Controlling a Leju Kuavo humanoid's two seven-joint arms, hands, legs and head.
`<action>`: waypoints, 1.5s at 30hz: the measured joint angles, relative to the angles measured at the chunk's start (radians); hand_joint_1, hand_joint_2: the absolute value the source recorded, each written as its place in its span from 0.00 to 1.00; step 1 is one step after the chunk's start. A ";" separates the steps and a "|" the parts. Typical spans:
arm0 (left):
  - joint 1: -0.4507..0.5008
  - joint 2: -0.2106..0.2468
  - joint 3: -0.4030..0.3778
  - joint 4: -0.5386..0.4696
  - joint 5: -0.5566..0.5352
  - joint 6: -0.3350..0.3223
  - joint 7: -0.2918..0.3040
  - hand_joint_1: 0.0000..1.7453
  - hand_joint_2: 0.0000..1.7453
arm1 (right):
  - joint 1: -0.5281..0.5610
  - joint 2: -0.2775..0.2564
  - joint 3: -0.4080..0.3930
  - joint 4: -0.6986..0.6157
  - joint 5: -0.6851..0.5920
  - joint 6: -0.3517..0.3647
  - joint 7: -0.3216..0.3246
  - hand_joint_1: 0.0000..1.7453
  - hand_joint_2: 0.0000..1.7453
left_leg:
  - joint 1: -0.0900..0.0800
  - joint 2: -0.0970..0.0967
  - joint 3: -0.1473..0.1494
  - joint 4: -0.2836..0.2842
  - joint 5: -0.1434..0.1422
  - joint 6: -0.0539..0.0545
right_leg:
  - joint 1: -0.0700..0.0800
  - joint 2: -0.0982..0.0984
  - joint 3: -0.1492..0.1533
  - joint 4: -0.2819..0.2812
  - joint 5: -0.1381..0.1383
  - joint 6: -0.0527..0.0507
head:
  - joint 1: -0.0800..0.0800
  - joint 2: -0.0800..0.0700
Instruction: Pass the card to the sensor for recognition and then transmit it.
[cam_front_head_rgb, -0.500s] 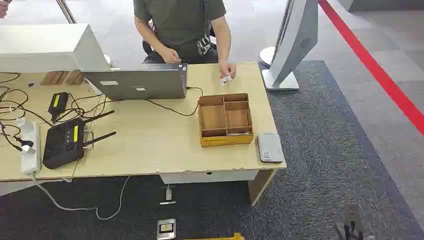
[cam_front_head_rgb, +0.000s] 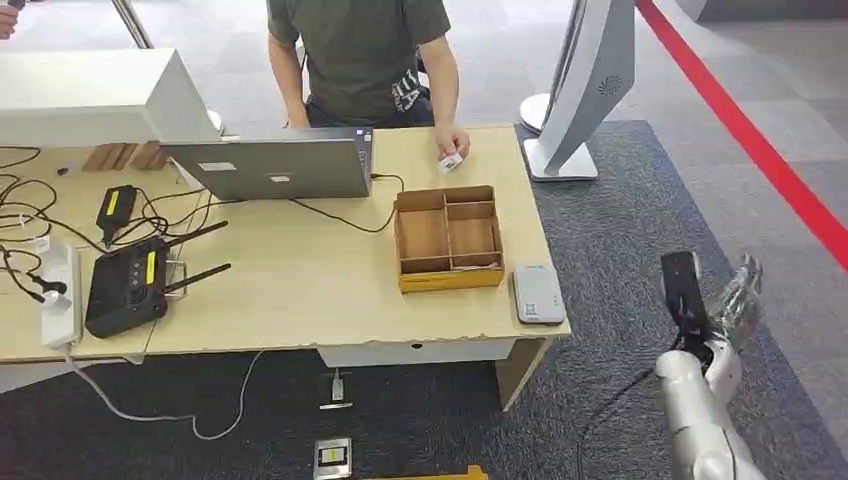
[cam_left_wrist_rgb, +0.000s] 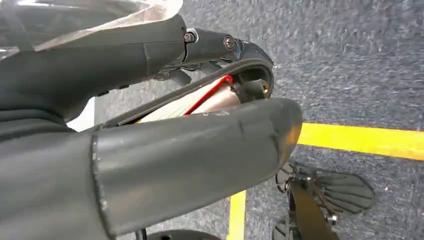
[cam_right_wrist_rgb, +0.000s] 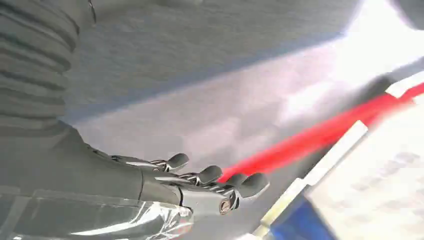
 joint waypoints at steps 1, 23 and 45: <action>0.000 0.002 -0.003 0.000 -0.004 -0.003 0.000 0.00 0.00 | -0.037 0.015 -0.004 -0.008 0.048 0.000 -0.010 0.00 1.00 | 0.000 0.000 0.000 0.000 0.001 0.000 | 0.000 0.000 -0.001 0.000 0.000 0.000 | -0.001 0.000; -0.001 0.032 -0.043 0.005 -0.022 -0.031 -0.057 0.00 0.00 | -0.152 -0.237 0.530 -0.504 -0.019 0.407 0.333 0.00 1.00 | -0.002 -0.004 -0.006 0.002 0.001 0.002 | -0.003 -0.003 -0.004 0.001 0.000 0.004 | 0.001 0.000; -0.001 0.033 -0.050 0.005 -0.022 -0.034 -0.046 0.00 0.00 | -0.164 -0.272 0.752 -0.533 0.034 0.401 0.323 0.00 1.00 | -0.002 -0.004 -0.006 0.002 0.001 0.003 | -0.003 -0.003 -0.005 0.001 0.000 0.004 | 0.001 0.000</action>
